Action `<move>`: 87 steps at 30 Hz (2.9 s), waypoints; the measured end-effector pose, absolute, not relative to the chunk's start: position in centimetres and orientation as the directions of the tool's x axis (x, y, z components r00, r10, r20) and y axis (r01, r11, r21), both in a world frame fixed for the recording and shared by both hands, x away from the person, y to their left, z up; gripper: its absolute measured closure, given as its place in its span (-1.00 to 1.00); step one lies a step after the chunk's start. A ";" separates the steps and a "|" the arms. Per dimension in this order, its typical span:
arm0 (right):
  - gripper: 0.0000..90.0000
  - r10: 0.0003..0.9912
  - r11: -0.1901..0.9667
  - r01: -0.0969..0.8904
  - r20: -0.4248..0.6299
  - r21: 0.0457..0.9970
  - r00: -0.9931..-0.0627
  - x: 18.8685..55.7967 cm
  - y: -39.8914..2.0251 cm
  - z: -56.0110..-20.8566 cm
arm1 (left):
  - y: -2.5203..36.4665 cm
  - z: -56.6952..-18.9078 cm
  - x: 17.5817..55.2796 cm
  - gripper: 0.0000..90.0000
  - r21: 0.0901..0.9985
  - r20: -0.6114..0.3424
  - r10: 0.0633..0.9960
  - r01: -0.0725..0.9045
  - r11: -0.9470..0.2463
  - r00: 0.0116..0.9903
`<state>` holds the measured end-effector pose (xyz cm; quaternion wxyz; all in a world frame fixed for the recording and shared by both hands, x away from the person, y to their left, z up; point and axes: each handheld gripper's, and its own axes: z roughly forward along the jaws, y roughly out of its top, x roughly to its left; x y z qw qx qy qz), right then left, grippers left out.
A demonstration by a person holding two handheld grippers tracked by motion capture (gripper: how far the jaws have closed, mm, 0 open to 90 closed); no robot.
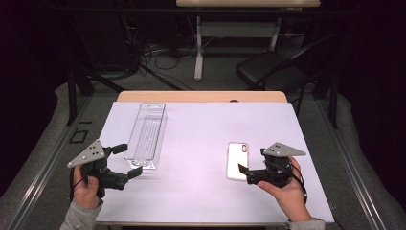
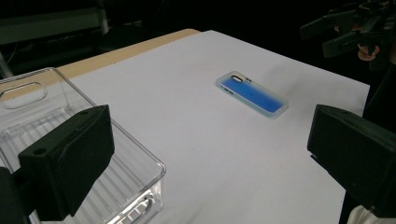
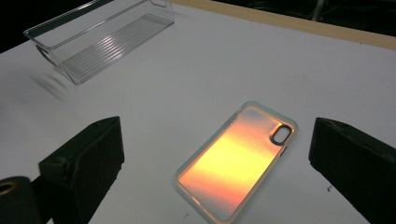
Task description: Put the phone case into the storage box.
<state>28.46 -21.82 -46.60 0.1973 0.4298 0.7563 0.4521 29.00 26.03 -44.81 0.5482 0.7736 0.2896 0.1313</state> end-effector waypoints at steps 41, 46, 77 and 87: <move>-0.38 0.887 0.181 0.677 0.179 0.713 -0.426 37.0 -22.2 -44.5 | 22.4 -41.5 37.9 -0.98 0.881 -0.140 0.622 0.383 -0.277 0.771; -0.27 0.896 0.191 0.699 0.168 0.690 -0.411 38.0 -22.1 -44.9 | 22.3 -41.6 38.5 -0.98 0.879 -0.140 0.623 0.385 -0.279 0.770; -0.17 0.933 0.212 0.787 0.120 0.580 -0.340 41.3 -21.6 -47.5 | 22.2 -43.2 38.8 -0.99 0.856 -0.180 0.641 0.440 -0.271 0.746; -0.09 0.931 0.251 0.791 0.085 0.558 -0.356 41.7 -20.6 -48.4 | 22.4 -43.2 38.8 -0.99 0.854 -0.174 0.646 0.441 -0.278 0.743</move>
